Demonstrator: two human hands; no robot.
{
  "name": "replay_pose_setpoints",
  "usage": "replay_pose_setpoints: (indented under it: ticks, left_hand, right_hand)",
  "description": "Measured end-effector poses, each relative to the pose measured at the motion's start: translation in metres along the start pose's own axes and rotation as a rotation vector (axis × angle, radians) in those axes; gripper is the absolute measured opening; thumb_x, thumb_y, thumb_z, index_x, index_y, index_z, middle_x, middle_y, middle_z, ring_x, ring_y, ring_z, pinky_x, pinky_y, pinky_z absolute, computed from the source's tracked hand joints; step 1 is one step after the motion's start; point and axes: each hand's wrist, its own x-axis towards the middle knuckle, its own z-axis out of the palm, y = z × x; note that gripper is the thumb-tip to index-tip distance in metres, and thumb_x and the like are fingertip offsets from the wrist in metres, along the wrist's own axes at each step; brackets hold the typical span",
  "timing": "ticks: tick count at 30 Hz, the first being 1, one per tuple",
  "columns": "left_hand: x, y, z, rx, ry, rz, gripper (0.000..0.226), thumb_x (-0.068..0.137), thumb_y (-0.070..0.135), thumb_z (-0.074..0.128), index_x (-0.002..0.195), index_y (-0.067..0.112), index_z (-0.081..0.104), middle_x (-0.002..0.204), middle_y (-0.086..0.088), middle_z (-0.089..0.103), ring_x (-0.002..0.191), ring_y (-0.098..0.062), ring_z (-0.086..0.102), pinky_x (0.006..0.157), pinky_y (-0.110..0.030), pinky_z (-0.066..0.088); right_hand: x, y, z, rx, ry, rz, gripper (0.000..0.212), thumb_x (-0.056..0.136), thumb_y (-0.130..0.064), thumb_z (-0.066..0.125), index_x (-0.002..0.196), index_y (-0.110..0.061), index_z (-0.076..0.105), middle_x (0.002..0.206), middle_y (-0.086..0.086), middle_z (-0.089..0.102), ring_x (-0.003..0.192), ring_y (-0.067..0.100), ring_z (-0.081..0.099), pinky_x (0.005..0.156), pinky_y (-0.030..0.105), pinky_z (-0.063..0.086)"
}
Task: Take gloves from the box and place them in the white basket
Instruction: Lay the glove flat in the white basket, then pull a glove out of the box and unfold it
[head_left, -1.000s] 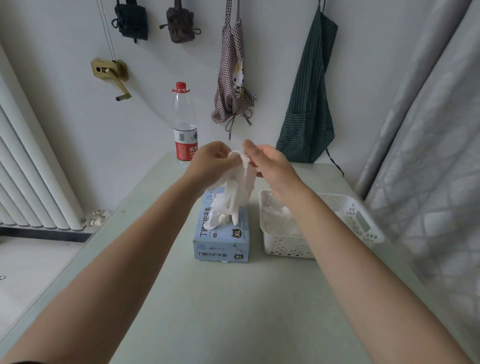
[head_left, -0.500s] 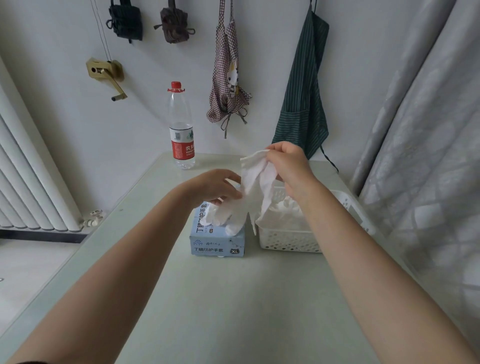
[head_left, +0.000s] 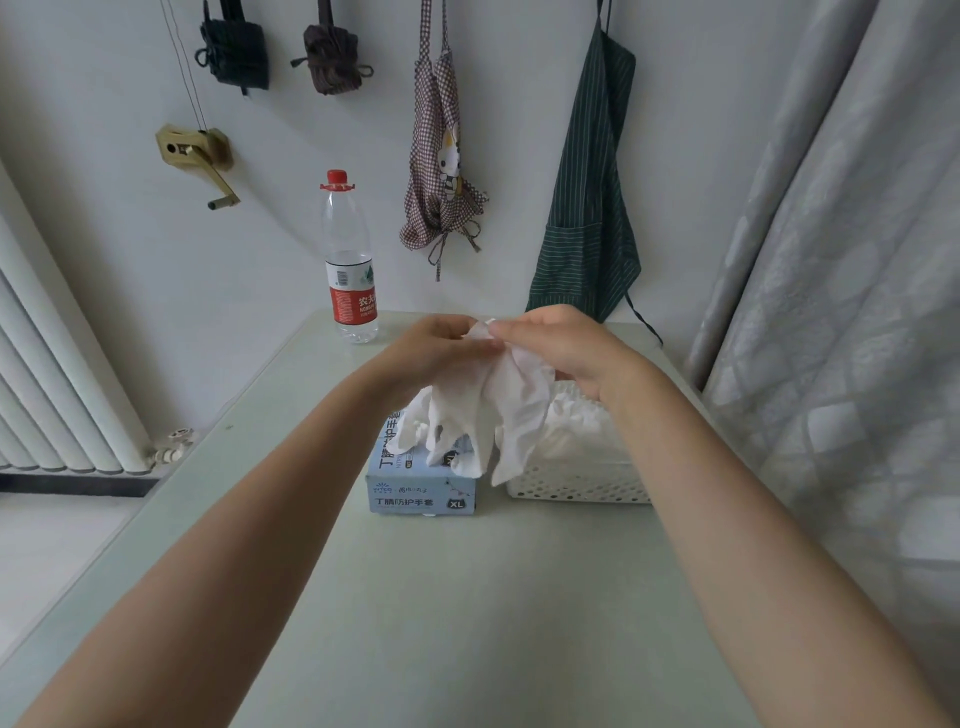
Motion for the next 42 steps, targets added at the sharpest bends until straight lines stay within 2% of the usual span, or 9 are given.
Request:
replay_pose_setpoints:
  ticks: [5, 9, 13, 17, 20, 22, 28, 34, 42]
  left_hand:
    - [0.002, -0.013, 0.009, 0.022, -0.016, -0.051, 0.011, 0.089, 0.025, 0.072, 0.094, 0.016, 0.075, 0.091, -0.007, 0.073, 0.084, -0.022, 0.068, 0.079, -0.036, 0.054]
    - [0.004, -0.024, 0.012, 0.069, -0.042, -0.112, 0.028, 0.081, 0.036, 0.075, 0.096, 0.014, 0.074, 0.094, -0.016, 0.073, 0.082, -0.026, 0.068, 0.077, -0.040, 0.054]
    - [0.005, -0.032, 0.011, 0.153, -0.055, -0.219, 0.033, 0.082, 0.034, 0.074, 0.095, 0.004, 0.071, 0.091, -0.020, 0.071, 0.077, -0.029, 0.066, 0.075, -0.041, 0.054]
    - [0.017, -0.036, 0.002, -0.049, 0.002, -0.250, 0.032, 0.082, 0.029, 0.075, 0.088, 0.000, 0.064, 0.076, -0.013, 0.061, 0.064, -0.024, 0.055, 0.060, -0.032, 0.046]
    - [0.037, -0.029, -0.004, -0.144, 0.109, -0.239, 0.045, 0.067, 0.035, 0.086, 0.091, 0.001, 0.068, 0.085, -0.015, 0.055, 0.069, -0.026, 0.045, 0.061, -0.034, 0.037]
    - [0.049, -0.018, 0.003, 0.016, 0.160, -0.246, 0.028, 0.076, 0.027, 0.081, 0.092, 0.007, 0.070, 0.087, -0.015, 0.062, 0.074, -0.025, 0.053, 0.069, -0.033, 0.043]
    - [0.098, -0.034, 0.062, 0.745, 0.099, -0.194, 0.020, 0.081, 0.022, 0.073, 0.100, 0.024, 0.070, 0.101, 0.000, 0.066, 0.081, -0.014, 0.059, 0.070, -0.023, 0.040]
    - [0.103, -0.058, 0.117, 0.888, -0.001, 0.094, 0.024, 0.088, 0.045, 0.063, 0.107, 0.030, 0.066, 0.111, 0.003, 0.060, 0.106, -0.018, 0.057, 0.090, -0.037, 0.049]
    - [0.090, -0.075, 0.147, 1.171, -0.383, -0.076, 0.077, 0.089, 0.070, 0.047, 0.153, 0.033, 0.023, 0.160, 0.001, 0.025, 0.146, -0.025, 0.023, 0.117, -0.050, 0.020]
  right_hand:
    - [-0.003, 0.003, -0.006, -0.098, 0.104, 0.003, 0.012, 0.088, -0.026, 0.063, 0.081, -0.017, 0.058, 0.072, -0.002, 0.051, 0.064, 0.012, 0.046, 0.056, 0.025, 0.036]
    - [0.000, 0.009, -0.010, -0.044, 0.182, -0.011, 0.006, 0.094, -0.020, 0.052, 0.090, -0.016, 0.050, 0.081, -0.002, 0.045, 0.072, 0.013, 0.041, 0.062, 0.027, 0.035]
    - [0.007, 0.020, -0.016, 0.107, 0.304, 0.010, 0.018, 0.092, -0.014, 0.045, 0.076, -0.020, 0.039, 0.068, -0.002, 0.035, 0.061, 0.014, 0.034, 0.047, 0.019, 0.031]
    - [0.015, 0.038, -0.026, 0.316, 0.287, 0.133, 0.011, 0.092, -0.014, 0.050, 0.082, -0.019, 0.049, 0.079, 0.007, 0.048, 0.071, 0.022, 0.047, 0.062, 0.028, 0.042]
    - [0.015, 0.052, -0.034, 0.561, 0.226, 0.198, 0.007, 0.097, -0.005, 0.053, 0.093, -0.008, 0.058, 0.085, 0.009, 0.059, 0.071, 0.021, 0.056, 0.047, 0.023, 0.050]
    - [0.017, 0.066, -0.040, 0.564, 0.214, 0.231, 0.011, 0.096, -0.001, 0.052, 0.087, -0.006, 0.056, 0.078, 0.011, 0.056, 0.066, 0.020, 0.051, 0.042, 0.021, 0.048]
    - [0.016, 0.123, -0.066, 0.207, 0.367, 0.317, 0.016, 0.092, -0.001, 0.048, 0.079, -0.008, 0.054, 0.079, 0.011, 0.058, 0.058, 0.023, 0.057, 0.034, 0.024, 0.048]
    - [0.016, 0.161, -0.093, -0.186, 0.500, 0.279, 0.019, 0.094, -0.010, 0.046, 0.109, -0.005, 0.056, 0.113, 0.013, 0.060, 0.102, 0.030, 0.057, 0.074, 0.026, 0.039]
    - [0.011, 0.174, -0.091, -0.742, 0.519, 0.169, 0.029, 0.093, 0.005, 0.039, 0.121, -0.003, 0.042, 0.104, 0.018, 0.064, 0.086, 0.033, 0.060, 0.063, 0.033, 0.038]
